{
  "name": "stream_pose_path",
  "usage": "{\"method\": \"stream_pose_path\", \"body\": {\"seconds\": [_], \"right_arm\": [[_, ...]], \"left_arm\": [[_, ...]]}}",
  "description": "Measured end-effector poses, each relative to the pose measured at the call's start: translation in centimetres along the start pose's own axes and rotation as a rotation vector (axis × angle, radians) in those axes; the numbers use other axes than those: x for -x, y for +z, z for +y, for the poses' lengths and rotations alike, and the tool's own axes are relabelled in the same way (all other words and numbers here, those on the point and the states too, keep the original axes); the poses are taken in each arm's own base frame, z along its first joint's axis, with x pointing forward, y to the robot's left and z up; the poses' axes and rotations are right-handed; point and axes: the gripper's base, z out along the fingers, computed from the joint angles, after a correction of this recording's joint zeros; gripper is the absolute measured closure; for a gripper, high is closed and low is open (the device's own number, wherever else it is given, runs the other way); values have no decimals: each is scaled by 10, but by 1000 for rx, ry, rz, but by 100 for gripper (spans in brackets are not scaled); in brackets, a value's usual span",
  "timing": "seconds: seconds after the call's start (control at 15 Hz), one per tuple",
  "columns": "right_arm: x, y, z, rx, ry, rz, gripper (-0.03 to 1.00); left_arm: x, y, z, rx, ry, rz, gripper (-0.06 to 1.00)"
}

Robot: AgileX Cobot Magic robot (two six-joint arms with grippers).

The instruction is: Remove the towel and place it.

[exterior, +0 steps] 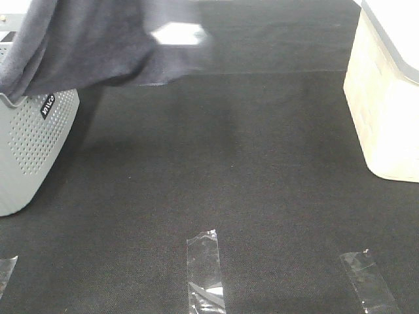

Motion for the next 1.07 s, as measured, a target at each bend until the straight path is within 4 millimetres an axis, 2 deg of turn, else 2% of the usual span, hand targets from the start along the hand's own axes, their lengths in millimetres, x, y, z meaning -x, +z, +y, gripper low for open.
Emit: {"method": "stream_pose_path", "body": {"seconds": [0.2,0.4,0.67,0.93,1.07], "right_arm": [[0,0,3,35,15,-1,27],[12,14,15,182,37,106,27],[38,50,29,399,-46,297,27],[72,95,42,582,-192,131,27],[85,121,50,700,-202,56,27]], "left_arm": [[-24,16,-5,-55,33,103,94],[-27,15,-8,-87,36,130,94],[-34,14,-25,-205,30,211,94],[-40,11,-32,-294,24,283,94],[-42,10,-34,-315,24,302,94]]}}
